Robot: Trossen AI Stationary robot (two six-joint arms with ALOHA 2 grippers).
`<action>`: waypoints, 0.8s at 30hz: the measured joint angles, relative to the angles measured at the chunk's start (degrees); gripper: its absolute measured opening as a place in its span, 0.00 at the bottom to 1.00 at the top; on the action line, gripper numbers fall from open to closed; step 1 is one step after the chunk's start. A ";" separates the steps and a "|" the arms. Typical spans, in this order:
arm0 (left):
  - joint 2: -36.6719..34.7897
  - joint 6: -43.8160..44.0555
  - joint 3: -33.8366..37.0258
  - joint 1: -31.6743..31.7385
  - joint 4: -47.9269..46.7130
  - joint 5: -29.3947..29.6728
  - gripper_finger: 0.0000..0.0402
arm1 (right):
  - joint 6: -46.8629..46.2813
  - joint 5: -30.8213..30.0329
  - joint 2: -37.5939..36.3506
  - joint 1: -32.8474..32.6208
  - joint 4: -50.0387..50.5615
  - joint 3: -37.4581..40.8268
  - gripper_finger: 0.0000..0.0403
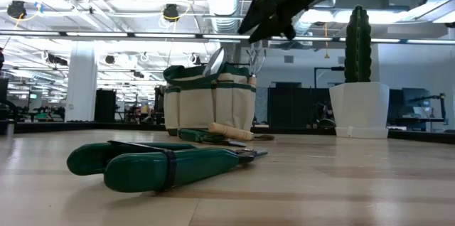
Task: Pick & Place Garden tools in Gardening bag
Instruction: Put the brown hand rake into the brown gardening bag
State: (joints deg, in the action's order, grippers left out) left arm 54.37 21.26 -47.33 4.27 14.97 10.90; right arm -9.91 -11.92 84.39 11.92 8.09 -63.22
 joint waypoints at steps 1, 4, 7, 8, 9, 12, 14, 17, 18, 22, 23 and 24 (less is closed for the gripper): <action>0.00 0.00 0.00 -0.02 -0.01 -0.01 0.42 | -0.01 -0.04 -1.10 0.09 1.07 0.00 0.58; 0.00 0.00 0.00 0.00 -0.01 -0.18 0.42 | -0.42 -0.18 -4.86 0.24 5.45 0.00 0.58; 0.00 0.01 0.00 -0.01 -0.03 -0.18 0.42 | -4.00 -0.40 -7.63 0.26 11.39 0.00 0.54; 0.00 0.00 0.00 -0.02 -0.03 -0.18 0.42 | -5.27 -0.39 -8.05 0.26 13.08 0.00 0.51; 0.00 0.01 0.00 0.00 -0.05 -0.18 0.42 | -6.37 -0.39 -8.32 0.26 15.30 0.00 0.48; 0.00 0.00 0.00 -0.02 -0.04 -0.18 0.42 | -8.71 -0.36 -8.26 0.06 18.04 1.87 0.33; 0.00 0.00 0.00 0.00 -0.04 -0.16 0.42 | -9.98 -0.37 -8.21 -0.31 17.94 4.27 0.19; 0.00 0.00 0.00 -0.02 -0.05 -0.16 0.42 | -10.55 -2.62 -8.21 -1.63 12.42 8.61 0.03; 0.00 0.02 0.00 -0.02 -0.05 -0.16 0.42 | -11.43 -3.62 -8.29 -1.99 10.56 9.89 0.03; 0.00 0.02 0.00 0.00 -0.05 -0.11 0.42 | -13.99 -4.17 -8.82 -2.22 1.20 15.14 0.01; 0.00 0.00 0.00 -0.01 -0.06 -0.12 0.42 | -14.27 -4.25 -8.80 -2.21 -1.04 16.52 0.01; 0.00 0.00 0.00 -0.02 -0.07 -0.11 0.42 | -14.84 -4.34 -8.77 -2.19 -3.48 17.94 0.00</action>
State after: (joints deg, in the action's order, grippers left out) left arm 54.37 21.26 -47.33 4.25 14.90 10.79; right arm -24.74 -16.27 75.62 9.73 4.61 -45.28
